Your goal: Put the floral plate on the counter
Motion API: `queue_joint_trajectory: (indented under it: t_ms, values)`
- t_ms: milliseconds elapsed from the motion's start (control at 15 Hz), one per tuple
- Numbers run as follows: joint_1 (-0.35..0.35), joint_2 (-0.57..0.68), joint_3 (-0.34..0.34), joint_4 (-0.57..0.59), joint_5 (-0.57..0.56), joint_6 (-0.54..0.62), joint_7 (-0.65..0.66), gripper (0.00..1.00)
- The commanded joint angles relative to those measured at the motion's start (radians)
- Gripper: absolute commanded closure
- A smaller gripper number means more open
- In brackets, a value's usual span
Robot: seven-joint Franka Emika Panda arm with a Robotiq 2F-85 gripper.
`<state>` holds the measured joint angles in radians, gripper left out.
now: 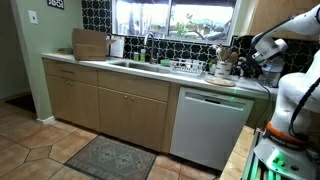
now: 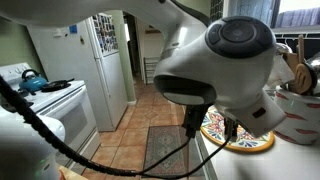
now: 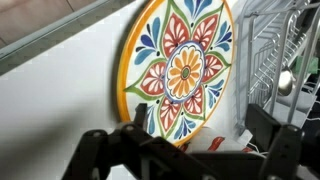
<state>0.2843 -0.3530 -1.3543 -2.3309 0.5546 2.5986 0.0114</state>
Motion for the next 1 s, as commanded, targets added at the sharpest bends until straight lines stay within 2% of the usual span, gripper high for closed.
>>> queue_joint_trajectory:
  t_ms: [0,67,133,267,400,600,733,933]
  values:
    - [-0.198,0.120,0.223,-0.009,-0.110,-0.027,0.070,0.00]
    - [-0.273,0.131,0.316,-0.014,-0.160,-0.031,0.105,0.00]
    - [-0.317,0.096,0.380,-0.027,-0.287,-0.019,0.187,0.00]
    - [-0.450,0.100,0.546,-0.024,-0.443,-0.053,0.276,0.00]
    - [-0.574,0.053,0.707,-0.022,-0.590,-0.150,0.337,0.00]
    - [-0.705,-0.085,0.917,-0.056,-0.784,-0.345,0.387,0.00]
    - [-0.736,-0.168,1.010,-0.062,-0.819,-0.473,0.346,0.00]
    - [-0.720,-0.293,1.086,-0.064,-0.819,-0.615,0.237,0.00]
